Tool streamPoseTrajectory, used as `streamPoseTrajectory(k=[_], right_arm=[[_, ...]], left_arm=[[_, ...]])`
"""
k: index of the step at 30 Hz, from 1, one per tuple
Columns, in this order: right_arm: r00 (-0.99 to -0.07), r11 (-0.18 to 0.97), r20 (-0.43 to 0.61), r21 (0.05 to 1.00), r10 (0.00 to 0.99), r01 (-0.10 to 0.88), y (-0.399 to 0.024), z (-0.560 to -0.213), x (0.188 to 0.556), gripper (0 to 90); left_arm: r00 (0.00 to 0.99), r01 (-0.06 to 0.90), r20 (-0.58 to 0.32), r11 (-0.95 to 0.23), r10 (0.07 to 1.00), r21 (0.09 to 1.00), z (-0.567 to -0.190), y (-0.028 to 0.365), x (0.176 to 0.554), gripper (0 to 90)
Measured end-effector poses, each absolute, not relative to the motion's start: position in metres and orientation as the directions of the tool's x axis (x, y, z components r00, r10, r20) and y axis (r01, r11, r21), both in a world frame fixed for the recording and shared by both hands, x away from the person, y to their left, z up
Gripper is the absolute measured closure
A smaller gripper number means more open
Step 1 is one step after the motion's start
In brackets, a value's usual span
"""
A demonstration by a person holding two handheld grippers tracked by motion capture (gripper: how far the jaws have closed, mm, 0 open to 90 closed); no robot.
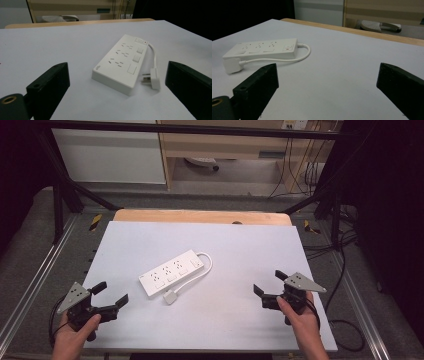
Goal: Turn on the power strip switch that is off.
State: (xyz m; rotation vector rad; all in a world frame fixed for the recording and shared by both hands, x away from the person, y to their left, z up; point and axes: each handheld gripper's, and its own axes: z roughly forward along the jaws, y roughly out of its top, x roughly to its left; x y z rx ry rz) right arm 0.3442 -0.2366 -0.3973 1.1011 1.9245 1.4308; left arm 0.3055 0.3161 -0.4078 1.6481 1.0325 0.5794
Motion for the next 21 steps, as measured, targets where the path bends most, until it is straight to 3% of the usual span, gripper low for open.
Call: streamPoseTrajectory(k=[14, 21], right_arm=[[-0.547, 0.106, 0.086, 0.945, 0.833, 0.31, -0.238, -0.402, 0.348, 2.4], [-0.543, 0.115, 0.082, 0.94, 0.836, 0.32, -0.24, -0.409, 0.348, 2.3]], left_arm=[[0.523, 0.338, -0.15, -0.044, 0.839, 0.94, -0.404, 0.314, 0.305, 6.9], [0.52, 0.305, -0.173, 0.007, 0.837, 0.952, -0.395, 0.31, 0.303, 17.4]])
